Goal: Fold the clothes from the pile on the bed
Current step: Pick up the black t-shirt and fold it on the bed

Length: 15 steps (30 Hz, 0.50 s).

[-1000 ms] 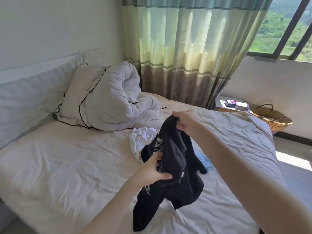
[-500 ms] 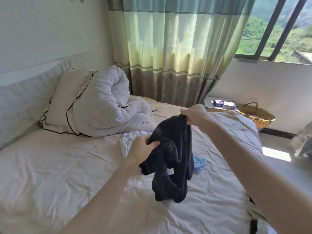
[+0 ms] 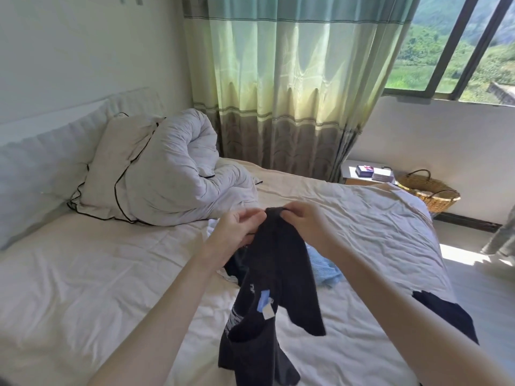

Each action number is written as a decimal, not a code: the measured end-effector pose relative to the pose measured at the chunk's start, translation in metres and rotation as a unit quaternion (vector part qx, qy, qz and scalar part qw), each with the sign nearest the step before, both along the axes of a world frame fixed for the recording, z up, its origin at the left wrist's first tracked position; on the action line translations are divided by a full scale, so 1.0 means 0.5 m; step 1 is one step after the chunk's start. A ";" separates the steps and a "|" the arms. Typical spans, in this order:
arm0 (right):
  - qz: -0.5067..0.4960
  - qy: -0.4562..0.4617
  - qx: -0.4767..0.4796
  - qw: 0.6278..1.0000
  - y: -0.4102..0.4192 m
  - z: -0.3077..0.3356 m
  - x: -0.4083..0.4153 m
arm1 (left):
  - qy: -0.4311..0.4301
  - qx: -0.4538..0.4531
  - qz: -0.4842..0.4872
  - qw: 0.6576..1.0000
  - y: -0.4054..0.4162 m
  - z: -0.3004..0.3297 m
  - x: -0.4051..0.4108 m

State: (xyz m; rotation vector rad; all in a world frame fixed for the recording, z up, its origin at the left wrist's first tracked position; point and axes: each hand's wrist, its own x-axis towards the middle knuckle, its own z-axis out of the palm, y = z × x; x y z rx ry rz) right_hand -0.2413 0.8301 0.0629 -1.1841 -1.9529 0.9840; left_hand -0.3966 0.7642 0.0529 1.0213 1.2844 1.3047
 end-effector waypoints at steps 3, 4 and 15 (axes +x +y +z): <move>-0.007 0.007 -0.028 1.000 0.003 0.013 -0.023 | 0.063 -0.010 -0.014 0.998 -0.039 -0.060 0.015; -0.003 0.002 -0.029 1.000 0.002 0.019 -0.034 | 0.097 -0.021 -0.004 0.995 -0.048 -0.084 0.020; -0.065 -0.039 0.015 0.997 0.032 0.045 -0.038 | 0.230 0.011 0.058 0.972 -0.048 -0.049 -0.096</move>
